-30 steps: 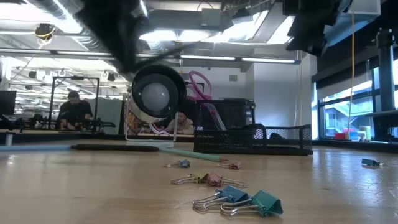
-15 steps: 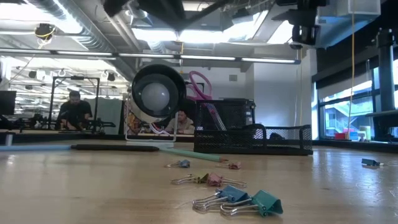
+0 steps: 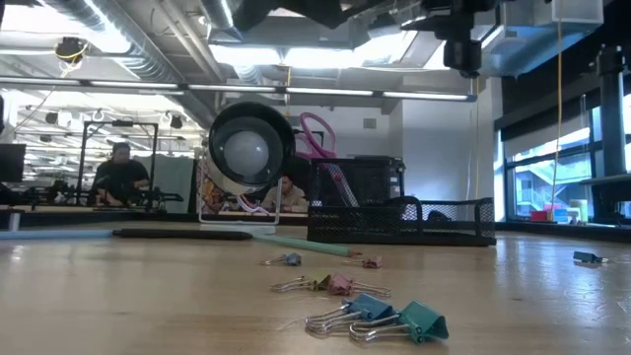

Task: Pick and place office supplies into organizer
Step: Put the bottom black pen into the black desk organizer

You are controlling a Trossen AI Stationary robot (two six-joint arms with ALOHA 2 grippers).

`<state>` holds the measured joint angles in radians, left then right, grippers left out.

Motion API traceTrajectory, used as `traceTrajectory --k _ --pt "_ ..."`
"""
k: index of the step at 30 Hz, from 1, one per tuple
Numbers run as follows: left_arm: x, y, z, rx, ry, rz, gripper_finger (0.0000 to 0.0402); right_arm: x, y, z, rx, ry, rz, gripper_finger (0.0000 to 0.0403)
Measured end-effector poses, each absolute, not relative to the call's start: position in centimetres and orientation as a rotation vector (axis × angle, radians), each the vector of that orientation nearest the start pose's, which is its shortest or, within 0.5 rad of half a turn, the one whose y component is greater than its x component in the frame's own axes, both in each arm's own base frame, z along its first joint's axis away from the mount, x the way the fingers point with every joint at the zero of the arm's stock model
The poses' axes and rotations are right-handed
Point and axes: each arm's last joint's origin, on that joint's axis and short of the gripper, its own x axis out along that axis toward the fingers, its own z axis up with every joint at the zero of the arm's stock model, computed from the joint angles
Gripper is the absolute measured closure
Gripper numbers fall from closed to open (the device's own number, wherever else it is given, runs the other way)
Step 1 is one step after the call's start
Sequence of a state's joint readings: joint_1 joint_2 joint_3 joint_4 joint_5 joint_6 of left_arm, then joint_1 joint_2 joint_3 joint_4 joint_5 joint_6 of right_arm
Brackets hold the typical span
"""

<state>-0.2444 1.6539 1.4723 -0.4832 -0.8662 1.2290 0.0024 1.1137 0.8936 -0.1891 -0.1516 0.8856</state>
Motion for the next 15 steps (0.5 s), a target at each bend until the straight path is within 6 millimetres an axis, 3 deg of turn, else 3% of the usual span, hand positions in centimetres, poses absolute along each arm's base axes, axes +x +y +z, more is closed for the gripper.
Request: traceTrajectory --k 15 --pt "35.9 -5.8 32.9 1.596 0.904 0.108 0.0345 26.0 -0.7 30.7 0.881 0.355 -0.034 0.0252"
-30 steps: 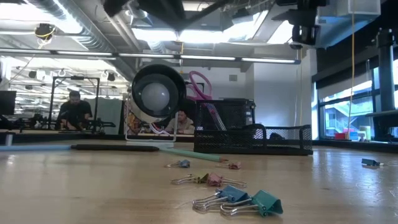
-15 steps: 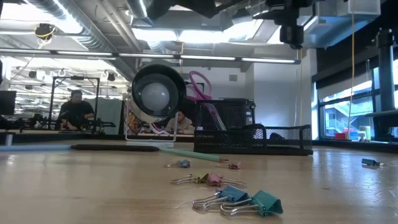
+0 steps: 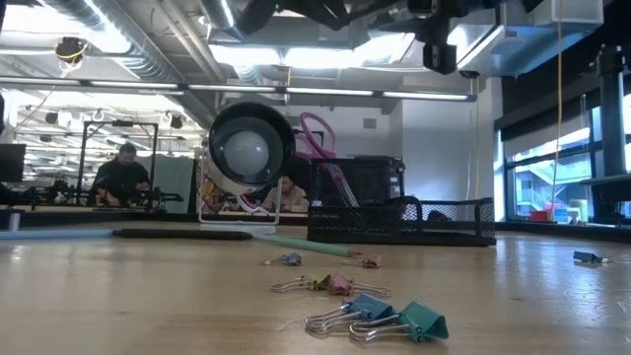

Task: Pick and place office supplies into organizer
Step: Put the bottom black pen into the black desk organizer

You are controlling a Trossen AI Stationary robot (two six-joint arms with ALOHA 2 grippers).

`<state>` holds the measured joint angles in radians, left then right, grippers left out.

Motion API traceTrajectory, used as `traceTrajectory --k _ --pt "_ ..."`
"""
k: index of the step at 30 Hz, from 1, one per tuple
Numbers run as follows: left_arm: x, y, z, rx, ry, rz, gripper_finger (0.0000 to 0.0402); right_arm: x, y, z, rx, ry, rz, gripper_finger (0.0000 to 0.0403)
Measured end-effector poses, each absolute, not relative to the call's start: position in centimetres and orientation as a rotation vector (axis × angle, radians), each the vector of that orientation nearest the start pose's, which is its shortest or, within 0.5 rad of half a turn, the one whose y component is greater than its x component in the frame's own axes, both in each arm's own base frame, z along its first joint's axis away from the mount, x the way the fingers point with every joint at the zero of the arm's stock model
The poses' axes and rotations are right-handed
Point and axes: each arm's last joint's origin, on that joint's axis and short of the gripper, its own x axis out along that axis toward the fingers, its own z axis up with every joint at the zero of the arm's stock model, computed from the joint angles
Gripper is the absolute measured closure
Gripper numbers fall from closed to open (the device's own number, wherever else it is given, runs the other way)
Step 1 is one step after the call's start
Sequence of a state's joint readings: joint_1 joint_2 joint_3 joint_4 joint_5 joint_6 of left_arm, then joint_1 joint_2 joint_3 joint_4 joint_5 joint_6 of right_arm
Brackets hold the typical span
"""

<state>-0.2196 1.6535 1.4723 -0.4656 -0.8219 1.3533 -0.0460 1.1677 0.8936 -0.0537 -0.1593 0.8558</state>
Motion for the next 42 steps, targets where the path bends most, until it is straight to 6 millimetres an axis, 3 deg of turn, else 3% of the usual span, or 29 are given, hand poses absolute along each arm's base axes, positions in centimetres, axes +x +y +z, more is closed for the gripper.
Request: traceTrajectory --k 16,30,36,42 --pt "36.7 -4.1 33.6 1.553 0.862 0.194 0.0345 27.1 -0.7 30.7 0.879 0.302 0.021 0.0254" --pt "36.6 -4.1 33.8 1.612 0.881 0.185 0.0343 27.1 -0.8 30.5 0.857 0.313 0.011 0.0349" --pt "36.5 -4.3 33.9 1.728 0.924 0.166 0.0328 27.1 -0.8 30.5 0.85 0.307 0.013 0.035" --pt "36.5 -4.2 33.9 1.737 0.934 0.167 0.0305 27.1 -0.7 30.6 0.849 0.309 0.021 0.0353"
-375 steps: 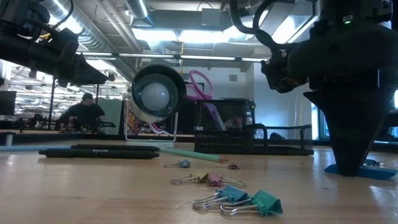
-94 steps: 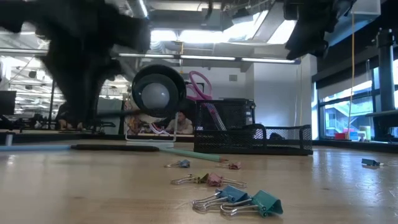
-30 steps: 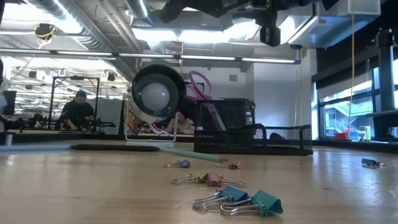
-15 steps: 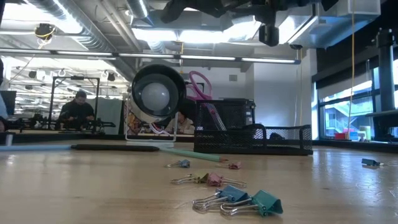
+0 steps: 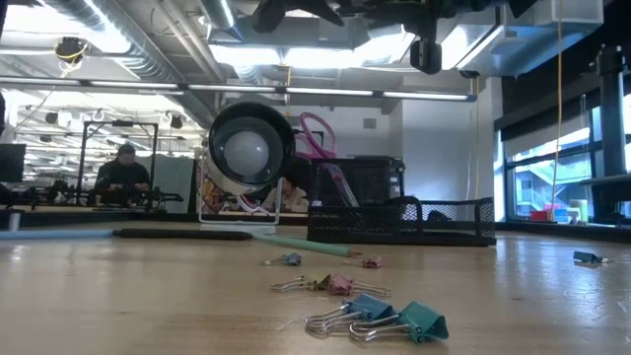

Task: Pick and place office supplies into organizer
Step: Put the bottom black pen into the black desk organizer

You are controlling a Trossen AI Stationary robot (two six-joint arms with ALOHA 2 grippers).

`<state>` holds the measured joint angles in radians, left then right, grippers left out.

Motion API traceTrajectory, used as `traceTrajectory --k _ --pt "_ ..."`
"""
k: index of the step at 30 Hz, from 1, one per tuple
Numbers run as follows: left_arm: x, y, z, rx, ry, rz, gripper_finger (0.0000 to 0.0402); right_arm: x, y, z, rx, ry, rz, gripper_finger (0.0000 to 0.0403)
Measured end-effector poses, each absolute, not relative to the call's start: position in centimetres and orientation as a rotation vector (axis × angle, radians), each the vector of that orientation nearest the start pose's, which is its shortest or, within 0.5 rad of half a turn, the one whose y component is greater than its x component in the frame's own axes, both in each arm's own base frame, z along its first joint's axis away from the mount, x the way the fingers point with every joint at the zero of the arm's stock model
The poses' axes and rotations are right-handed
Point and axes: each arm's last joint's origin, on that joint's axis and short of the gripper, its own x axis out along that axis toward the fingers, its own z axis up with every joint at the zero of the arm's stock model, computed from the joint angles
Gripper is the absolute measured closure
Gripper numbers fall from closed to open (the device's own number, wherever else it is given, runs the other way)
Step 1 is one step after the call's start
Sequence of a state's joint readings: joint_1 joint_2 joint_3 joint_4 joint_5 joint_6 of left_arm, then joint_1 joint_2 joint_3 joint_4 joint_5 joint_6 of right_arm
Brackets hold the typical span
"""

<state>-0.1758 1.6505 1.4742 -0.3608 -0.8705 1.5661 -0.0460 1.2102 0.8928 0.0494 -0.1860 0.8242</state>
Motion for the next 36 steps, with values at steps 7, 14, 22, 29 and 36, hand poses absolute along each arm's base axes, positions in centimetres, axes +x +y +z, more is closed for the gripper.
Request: traceTrajectory --k 7,14,22,29,36 --pt "36.5 -4.3 33.8 1.651 0.917 0.208 0.027 27.1 -0.7 30.6 0.828 0.308 0.027 0.0353" --pt "35.7 -5.3 34.6 1.568 0.85 0.239 0.0251 27.0 -1.5 30.6 0.833 0.301 0.004 0.0354" --pt "31.7 -4.5 38.4 1.063 0.665 0.359 0.0253 26.8 -3.4 30.6 0.77 0.278 -0.044 0.0354" --pt "27.6 -2.1 40.4 0.551 0.544 0.219 0.0252 26.8 -4.3 30.9 0.451 0.211 -0.157 0.0354" --pt "24.3 0.7 37.8 0.332 0.467 0.15 0.0268 27.8 -4.6 30.3 0.38 0.2 -0.196 0.0354"
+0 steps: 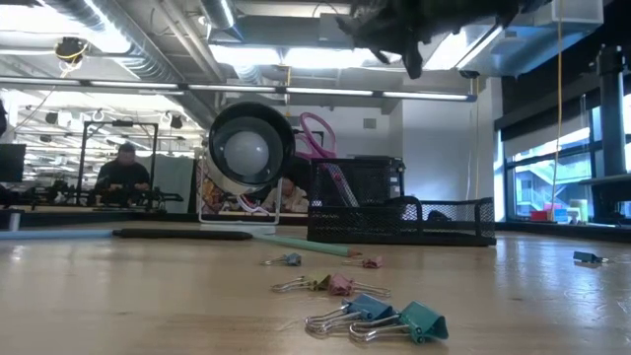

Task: Pick and place office supplies into organizer
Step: Put the bottom black pen into the black desk organizer

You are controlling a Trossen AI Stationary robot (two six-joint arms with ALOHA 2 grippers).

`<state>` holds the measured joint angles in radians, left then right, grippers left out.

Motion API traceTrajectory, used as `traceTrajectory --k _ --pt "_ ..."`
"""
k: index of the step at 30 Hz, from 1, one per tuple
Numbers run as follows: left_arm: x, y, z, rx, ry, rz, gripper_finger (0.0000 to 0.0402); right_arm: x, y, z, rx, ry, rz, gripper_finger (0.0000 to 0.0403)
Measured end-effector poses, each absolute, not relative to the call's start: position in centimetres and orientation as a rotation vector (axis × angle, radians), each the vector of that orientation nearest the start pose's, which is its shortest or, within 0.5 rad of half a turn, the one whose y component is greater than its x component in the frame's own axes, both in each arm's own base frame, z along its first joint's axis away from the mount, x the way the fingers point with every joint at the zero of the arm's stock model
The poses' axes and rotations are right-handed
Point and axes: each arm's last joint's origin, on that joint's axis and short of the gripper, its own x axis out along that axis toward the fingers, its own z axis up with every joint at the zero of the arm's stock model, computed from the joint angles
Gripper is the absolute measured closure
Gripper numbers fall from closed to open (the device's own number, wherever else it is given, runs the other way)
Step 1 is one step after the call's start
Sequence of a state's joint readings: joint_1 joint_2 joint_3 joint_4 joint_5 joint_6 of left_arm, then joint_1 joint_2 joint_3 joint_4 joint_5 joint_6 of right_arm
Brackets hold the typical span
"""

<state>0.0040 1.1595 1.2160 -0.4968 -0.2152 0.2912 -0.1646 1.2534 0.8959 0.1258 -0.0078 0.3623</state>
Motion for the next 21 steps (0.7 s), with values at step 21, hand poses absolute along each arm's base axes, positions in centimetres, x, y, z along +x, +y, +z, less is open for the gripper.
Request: traceTrajectory --k 21 --pt "18.4 2.8 29.9 0.117 0.241 0.248 0.0273 33.0 -4.1 22.7 0.076 0.421 -0.105 0.0354"
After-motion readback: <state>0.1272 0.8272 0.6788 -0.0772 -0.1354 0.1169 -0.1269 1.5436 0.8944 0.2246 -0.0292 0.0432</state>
